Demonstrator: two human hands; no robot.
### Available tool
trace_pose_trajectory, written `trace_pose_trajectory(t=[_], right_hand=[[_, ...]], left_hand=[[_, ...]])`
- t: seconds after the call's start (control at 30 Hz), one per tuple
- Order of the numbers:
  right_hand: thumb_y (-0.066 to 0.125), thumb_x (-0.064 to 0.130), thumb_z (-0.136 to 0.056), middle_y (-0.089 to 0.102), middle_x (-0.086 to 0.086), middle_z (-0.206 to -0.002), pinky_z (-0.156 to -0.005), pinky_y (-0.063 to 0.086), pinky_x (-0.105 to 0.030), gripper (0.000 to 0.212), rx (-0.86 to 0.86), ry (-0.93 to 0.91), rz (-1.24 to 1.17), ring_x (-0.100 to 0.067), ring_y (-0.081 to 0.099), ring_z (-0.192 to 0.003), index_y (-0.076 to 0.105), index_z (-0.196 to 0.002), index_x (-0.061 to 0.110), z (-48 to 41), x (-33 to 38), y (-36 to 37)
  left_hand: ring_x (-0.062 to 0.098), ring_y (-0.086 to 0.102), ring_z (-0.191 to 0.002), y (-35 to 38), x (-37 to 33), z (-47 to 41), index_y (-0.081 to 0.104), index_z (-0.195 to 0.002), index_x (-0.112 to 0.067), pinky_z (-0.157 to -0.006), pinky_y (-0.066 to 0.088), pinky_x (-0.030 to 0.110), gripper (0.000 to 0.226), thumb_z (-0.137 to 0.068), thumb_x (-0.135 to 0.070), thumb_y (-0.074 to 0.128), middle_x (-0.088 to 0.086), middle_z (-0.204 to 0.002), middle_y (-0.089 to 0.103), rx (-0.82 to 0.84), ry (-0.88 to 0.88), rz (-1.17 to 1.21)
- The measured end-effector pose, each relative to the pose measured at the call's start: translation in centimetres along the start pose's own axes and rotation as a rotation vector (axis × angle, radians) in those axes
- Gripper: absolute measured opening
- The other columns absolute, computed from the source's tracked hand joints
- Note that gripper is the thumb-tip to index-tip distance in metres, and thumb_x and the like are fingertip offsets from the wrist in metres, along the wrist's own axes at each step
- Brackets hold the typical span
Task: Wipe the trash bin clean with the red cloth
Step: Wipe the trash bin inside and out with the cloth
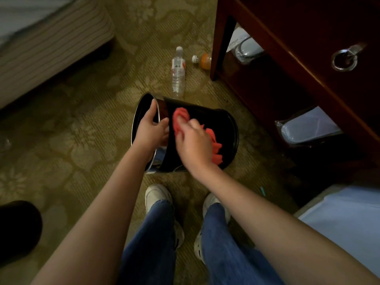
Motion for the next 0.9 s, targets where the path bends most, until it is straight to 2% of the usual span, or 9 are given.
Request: trace_pose_trajectory(t=[0.1, 0.17, 0.27, 0.33, 0.43, 0.57, 0.73, 0.83, 0.9], right_hand=[[0.045, 0.023, -0.095, 0.056, -0.006, -0.107, -0.075, 0.04, -0.037, 0.041, -0.011, -0.094, -0.026, -0.028, 0.059, -0.09, 0.047, -0.136, 0.02, 0.1, 1.6, 0.2], [0.047, 0.022, -0.095, 0.057, -0.005, -0.104, -0.072, 0.043, -0.036, 0.042, -0.01, -0.107, -0.025, -0.027, 0.06, -0.086, 0.048, -0.136, 0.022, 0.3, -0.3, 0.4], [0.045, 0.019, -0.096, 0.055, -0.005, -0.109, -0.078, 0.049, -0.04, 0.043, 0.029, 0.161, -0.004, -0.026, 0.06, -0.093, 0.045, -0.138, 0.027, 0.3, -6.2, 0.0], [0.044, 0.018, -0.098, 0.056, -0.008, -0.115, -0.082, 0.049, -0.04, 0.042, 0.065, 0.338, 0.066, -0.028, 0.059, -0.102, 0.043, -0.139, 0.024, 0.8, -9.2, -0.6], [0.044, 0.017, -0.097, 0.056, -0.01, -0.115, -0.084, 0.048, -0.042, 0.04, 0.027, 0.333, 0.105, -0.031, 0.058, -0.103, 0.047, -0.137, 0.018, 0.9, -8.9, -0.7], [0.05, 0.016, -0.09, 0.057, -0.01, -0.104, -0.075, 0.047, -0.041, 0.043, -0.036, 0.006, -0.009, -0.031, 0.058, -0.089, 0.052, -0.133, 0.017, -0.3, -2.3, 0.4], [0.049, 0.021, -0.094, 0.057, -0.008, -0.101, -0.062, 0.048, -0.037, 0.041, -0.014, -0.158, -0.055, -0.029, 0.061, -0.083, 0.05, -0.134, 0.019, -0.5, 1.2, 0.9], [0.048, 0.022, -0.093, 0.055, -0.007, -0.102, -0.067, 0.05, -0.039, 0.043, -0.014, -0.062, -0.01, -0.028, 0.06, -0.085, 0.048, -0.136, 0.026, -0.2, -2.8, 0.8], [0.045, 0.02, -0.096, 0.053, -0.007, -0.107, -0.073, 0.048, -0.036, 0.044, 0.023, 0.122, -0.005, -0.028, 0.059, -0.091, 0.044, -0.139, 0.027, 0.0, -6.1, 0.4]], left_hand=[[-0.002, 0.055, -0.045, -0.6, 0.5, -0.2, 0.022, -0.149, -0.026, -0.047, 0.048, 0.014, 0.064, -0.095, -0.005, 0.049, -0.005, -0.063, 0.059, -0.011, -0.009, -0.019], [-0.001, 0.054, -0.046, -0.9, 0.5, -0.1, 0.023, -0.148, -0.028, -0.053, 0.05, 0.017, 0.062, -0.096, -0.006, 0.049, -0.003, -0.07, 0.057, -0.012, -0.013, -0.049], [0.0, 0.055, -0.065, -1.3, 0.4, 0.1, 0.023, -0.149, -0.028, -0.088, 0.049, 0.029, 0.061, -0.096, -0.008, 0.047, -0.01, -0.084, 0.055, -0.009, -0.009, -0.069], [0.001, 0.055, -0.074, -1.2, 0.4, 0.2, 0.023, -0.149, -0.029, -0.095, 0.046, 0.03, 0.062, -0.096, -0.007, 0.047, -0.011, -0.087, 0.055, 0.008, -0.014, -0.043], [0.0, 0.055, -0.075, -0.8, 0.1, 0.4, 0.022, -0.149, -0.028, -0.082, 0.045, 0.017, 0.061, -0.097, -0.007, 0.046, -0.009, -0.091, 0.056, 0.022, 0.007, -0.044], [0.011, 0.06, -0.093, -0.4, 0.3, -0.5, 0.022, -0.149, -0.022, -0.073, 0.048, 0.013, 0.062, -0.096, -0.004, 0.047, 0.006, -0.119, 0.058, -0.014, 0.008, -0.033], [0.013, 0.064, -0.083, -1.0, 1.2, -1.0, 0.024, -0.149, -0.025, -0.065, 0.053, 0.019, 0.065, -0.093, -0.006, 0.052, 0.011, -0.114, 0.064, -0.046, -0.012, -0.062], [0.025, 0.057, -0.115, -1.3, 1.2, -1.0, 0.024, -0.149, -0.026, -0.1, 0.047, 0.035, 0.063, -0.094, -0.009, 0.052, 0.012, -0.13, 0.057, -0.048, -0.011, -0.107], [0.023, 0.053, -0.121, -1.2, 0.9, -0.7, 0.023, -0.149, -0.027, -0.105, 0.042, 0.039, 0.062, -0.095, -0.009, 0.05, 0.01, -0.135, 0.053, -0.023, -0.027, -0.097]])
Point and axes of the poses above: each hand's wrist, its own z-axis away from the middle knuckle, its own y-axis out of the palm, x = y × z, the point moved 2 cm from there along -z, towards the middle knuckle
